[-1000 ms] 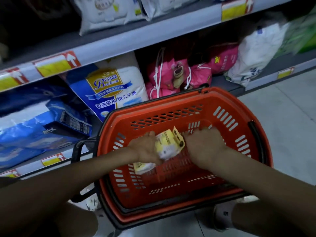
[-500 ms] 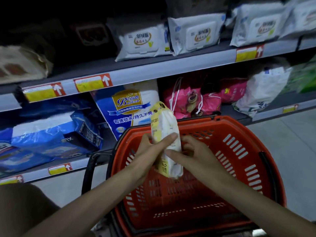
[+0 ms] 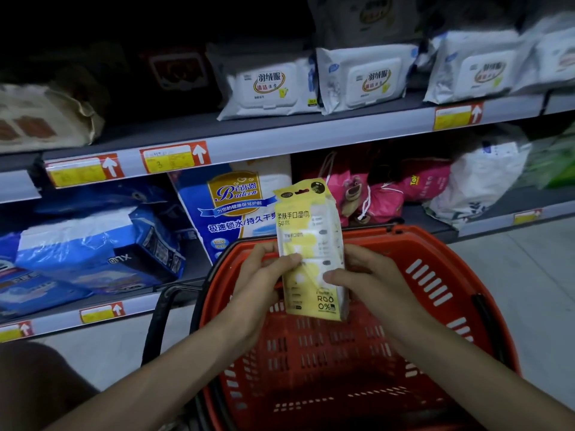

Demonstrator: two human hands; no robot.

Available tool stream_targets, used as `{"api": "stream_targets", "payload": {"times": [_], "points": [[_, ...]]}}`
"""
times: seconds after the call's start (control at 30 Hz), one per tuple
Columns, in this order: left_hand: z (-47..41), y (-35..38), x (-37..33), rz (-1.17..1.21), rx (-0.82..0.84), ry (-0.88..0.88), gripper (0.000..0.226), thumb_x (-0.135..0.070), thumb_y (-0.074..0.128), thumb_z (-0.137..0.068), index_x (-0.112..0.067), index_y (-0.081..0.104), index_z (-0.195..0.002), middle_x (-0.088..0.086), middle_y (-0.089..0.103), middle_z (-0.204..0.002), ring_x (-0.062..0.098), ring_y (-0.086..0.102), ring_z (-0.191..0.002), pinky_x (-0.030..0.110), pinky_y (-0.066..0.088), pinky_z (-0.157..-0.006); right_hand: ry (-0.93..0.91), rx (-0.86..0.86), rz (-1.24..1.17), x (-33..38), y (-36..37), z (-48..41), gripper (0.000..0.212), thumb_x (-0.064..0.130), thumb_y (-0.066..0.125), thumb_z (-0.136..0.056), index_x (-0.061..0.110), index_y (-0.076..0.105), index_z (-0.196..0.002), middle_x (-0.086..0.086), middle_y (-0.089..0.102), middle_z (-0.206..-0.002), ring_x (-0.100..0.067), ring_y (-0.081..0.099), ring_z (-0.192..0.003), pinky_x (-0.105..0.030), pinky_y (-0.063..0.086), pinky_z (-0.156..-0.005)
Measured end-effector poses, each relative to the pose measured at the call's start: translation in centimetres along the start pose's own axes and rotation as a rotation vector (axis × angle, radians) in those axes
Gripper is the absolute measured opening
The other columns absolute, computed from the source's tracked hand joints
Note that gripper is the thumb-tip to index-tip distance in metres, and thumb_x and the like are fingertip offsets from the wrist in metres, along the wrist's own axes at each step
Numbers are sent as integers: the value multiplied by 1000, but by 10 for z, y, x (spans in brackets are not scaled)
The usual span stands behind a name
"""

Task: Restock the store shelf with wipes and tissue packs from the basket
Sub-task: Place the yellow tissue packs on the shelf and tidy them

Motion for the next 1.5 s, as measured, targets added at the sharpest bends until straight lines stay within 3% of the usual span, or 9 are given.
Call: {"api": "stream_targets", "payload": {"times": [0.17, 0.3, 0.43, 0.87, 0.97, 1.2, 1.3, 1.37, 1.5], "points": [[-1, 1, -18, 47, 30, 83, 31, -9, 77, -89, -5, 61, -116, 19, 77, -111, 36, 74, -106, 63, 49, -105, -9, -63, -146, 6, -13, -11, 43, 2, 61, -93, 33, 68, -122, 3, 80, -104, -17, 76, -95, -41, 57, -81], [3, 6, -37, 43, 73, 161, 58, -17, 86, -74, -12, 61, -127, 17, 75, -116, 34, 74, -109, 58, 53, -104, -23, -66, -182, 13, -19, -17, 42, 5, 53, -95, 29, 70, -126, 0, 77, -115, -27, 72, -110, -53, 52, -98], [7, 5, -58, 15, 84, 247, 61, -19, 88, -72, -18, 67, -129, 13, 74, -119, 29, 73, -112, 54, 54, -104, -106, -52, -203, 35, -18, -16, 46, -1, 50, -97, 25, 67, -131, -5, 76, -119, -30, 72, -111, -57, 52, -101], [54, 0, -170, -29, 79, 533, 65, -28, 91, -68, -26, 69, -129, 5, 73, -121, 23, 73, -111, 39, 58, -97, -435, -131, -182, 141, -19, 22, 42, 9, 60, -101, 24, 53, -139, 2, 76, -120, -19, 73, -110, -45, 57, -95], [63, -2, -198, -31, 64, 600, 68, -29, 91, -67, -27, 68, -130, 5, 73, -123, 23, 73, -112, 41, 59, -95, -519, -128, -159, 176, -17, 25, 39, 6, 60, -100, 28, 57, -132, 5, 77, -117, -15, 74, -107, -33, 62, -84], [76, -1, -280, 77, 6, 755, 48, -4, 80, -87, -12, 67, -132, 5, 78, -116, 20, 75, -109, 32, 63, -87, -787, -196, -18, 266, -5, 26, 41, 2, 64, -98, 18, 62, -136, 11, 73, -119, -1, 70, -109, -21, 59, -87], [74, 1, -315, 113, -30, 815, 45, -1, 78, -88, -9, 68, -132, 4, 79, -112, 16, 76, -105, 32, 64, -84, -871, -267, 76, 303, 2, 13, 40, 9, 61, -101, 24, 65, -137, 9, 72, -124, -7, 68, -114, -31, 59, -94], [68, 1, -341, 106, -77, 862, 48, -2, 78, -89, -9, 66, -135, 4, 78, -116, 16, 75, -108, 33, 63, -87, -937, -339, 184, 327, 6, -2, 34, 19, 59, -100, 33, 68, -130, 4, 71, -116, -17, 67, -108, -42, 60, -88], [47, -2, -391, 68, -187, 944, 51, -6, 77, -91, -11, 63, -140, 3, 77, -119, 16, 74, -108, 43, 62, -92, -951, -443, 268, 377, 13, -34, 31, 21, 57, -99, 34, 68, -125, -1, 59, -109, -16, 58, -99, -27, 49, -79]]}}
Point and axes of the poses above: each hand's wrist, its own z-axis away from the middle knuckle, its own y-axis out of the palm, x = y × z, the point moved 5 cm from there along -z, towards the middle knuckle
